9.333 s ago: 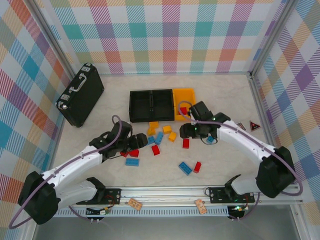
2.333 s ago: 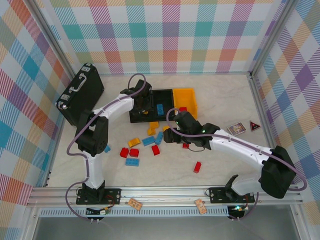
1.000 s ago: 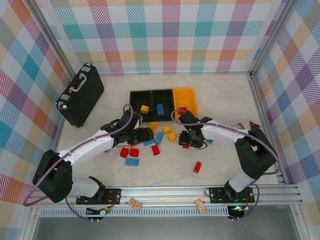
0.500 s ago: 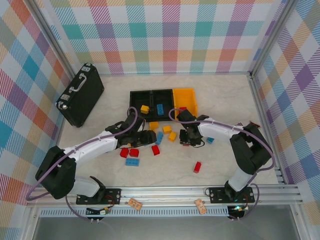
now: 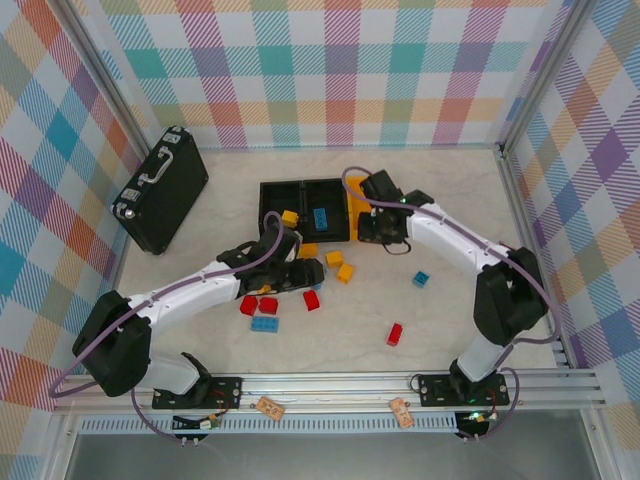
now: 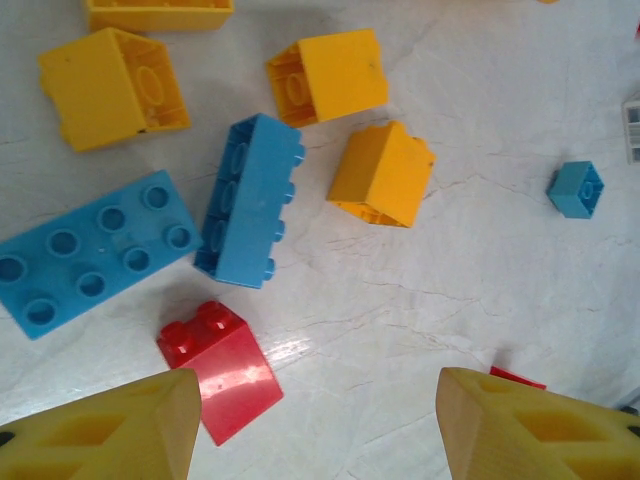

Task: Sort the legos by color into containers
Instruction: Place the lego in the container.

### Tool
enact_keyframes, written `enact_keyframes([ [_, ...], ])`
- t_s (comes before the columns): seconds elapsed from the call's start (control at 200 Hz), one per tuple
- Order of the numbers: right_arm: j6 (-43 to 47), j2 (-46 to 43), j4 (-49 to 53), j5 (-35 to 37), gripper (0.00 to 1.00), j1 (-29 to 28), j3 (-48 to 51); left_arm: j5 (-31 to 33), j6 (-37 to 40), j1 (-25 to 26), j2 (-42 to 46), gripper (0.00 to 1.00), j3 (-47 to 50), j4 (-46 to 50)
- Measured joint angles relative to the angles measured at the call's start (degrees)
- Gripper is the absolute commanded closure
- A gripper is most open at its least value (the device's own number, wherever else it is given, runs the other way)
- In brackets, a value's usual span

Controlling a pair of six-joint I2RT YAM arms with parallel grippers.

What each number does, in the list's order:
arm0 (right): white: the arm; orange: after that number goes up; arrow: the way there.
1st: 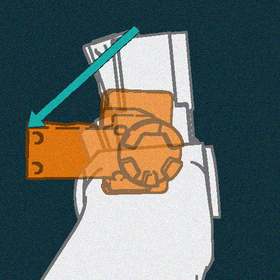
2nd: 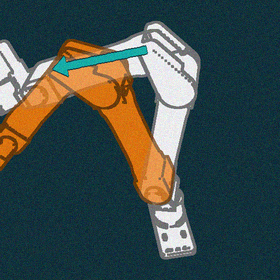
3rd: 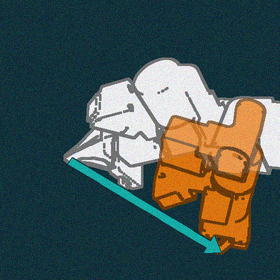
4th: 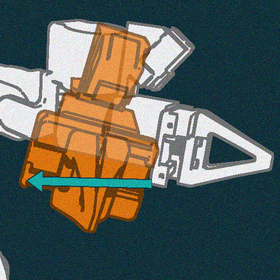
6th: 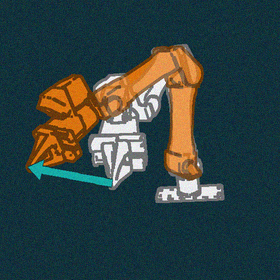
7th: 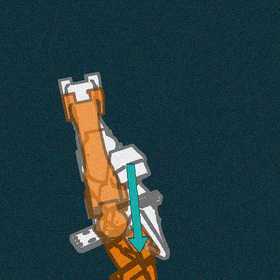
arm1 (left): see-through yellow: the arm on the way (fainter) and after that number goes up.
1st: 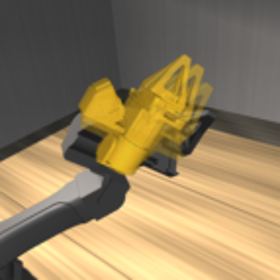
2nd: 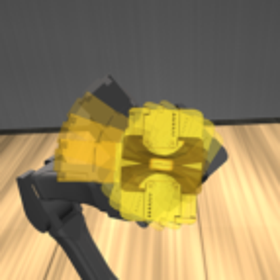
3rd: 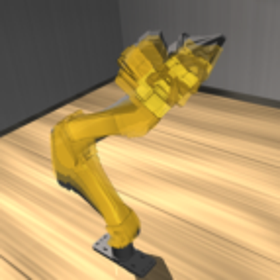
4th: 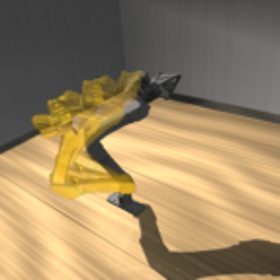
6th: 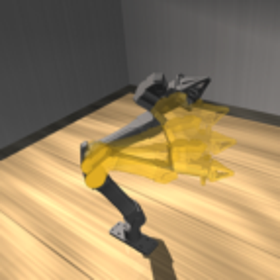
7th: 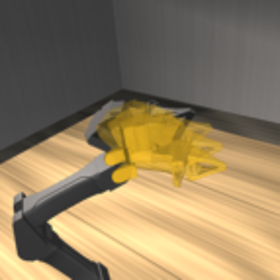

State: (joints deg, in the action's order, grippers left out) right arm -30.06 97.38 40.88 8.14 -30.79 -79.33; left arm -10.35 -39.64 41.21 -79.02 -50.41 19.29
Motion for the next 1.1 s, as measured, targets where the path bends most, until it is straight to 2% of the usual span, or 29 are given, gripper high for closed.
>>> enact_keyframes([
  [0.545,4.0,25.66,5.14,-1.73,0.75,6.64,-27.17,1.03,-1.07,1.16,0.0,0.37,-0.2,0.02],
  [0.87,4.02,33.79,9.33,-2.25,0.7,7.98,-38.1,2.1,-1.31,1.42,0.0,0.37,-0.2,0.07],
  [0.955,3.98,34.53,9.84,-2.64,0.64,8.13,-38.95,2.38,-1.31,1.42,0.0,0.37,-0.2,0.07],
  [1.1,4.0,34.6,10.71,-2.91,0.61,8.13,-38.97,2.62,-1.31,1.42,0.0,0.37,-0.2,0.11],
])
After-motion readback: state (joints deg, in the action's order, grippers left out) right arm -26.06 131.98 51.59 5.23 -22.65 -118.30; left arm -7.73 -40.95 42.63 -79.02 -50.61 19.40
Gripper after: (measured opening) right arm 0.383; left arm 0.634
